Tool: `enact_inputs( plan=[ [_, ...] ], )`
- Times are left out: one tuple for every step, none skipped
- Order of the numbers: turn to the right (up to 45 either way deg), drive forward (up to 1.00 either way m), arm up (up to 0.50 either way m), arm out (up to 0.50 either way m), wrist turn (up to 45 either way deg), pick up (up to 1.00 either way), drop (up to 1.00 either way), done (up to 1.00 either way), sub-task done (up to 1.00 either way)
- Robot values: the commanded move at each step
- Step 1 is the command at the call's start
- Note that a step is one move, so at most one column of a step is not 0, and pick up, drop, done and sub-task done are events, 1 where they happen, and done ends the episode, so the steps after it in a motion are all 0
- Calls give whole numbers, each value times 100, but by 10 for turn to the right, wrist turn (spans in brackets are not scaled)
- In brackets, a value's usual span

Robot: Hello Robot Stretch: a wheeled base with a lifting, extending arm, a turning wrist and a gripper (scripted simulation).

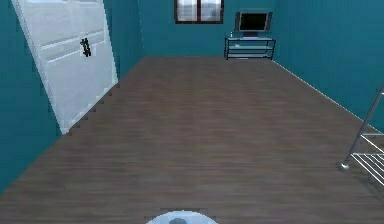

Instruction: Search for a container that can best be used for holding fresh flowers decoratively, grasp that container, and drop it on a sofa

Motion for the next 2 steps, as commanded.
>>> enact_inputs(
  plan=[
    [-450, 0, 0, 0, 0, 0, 0, 0, 0],
    [-330, 0, 0, 0, 0, 0, 0, 0, 0]
  ],
)
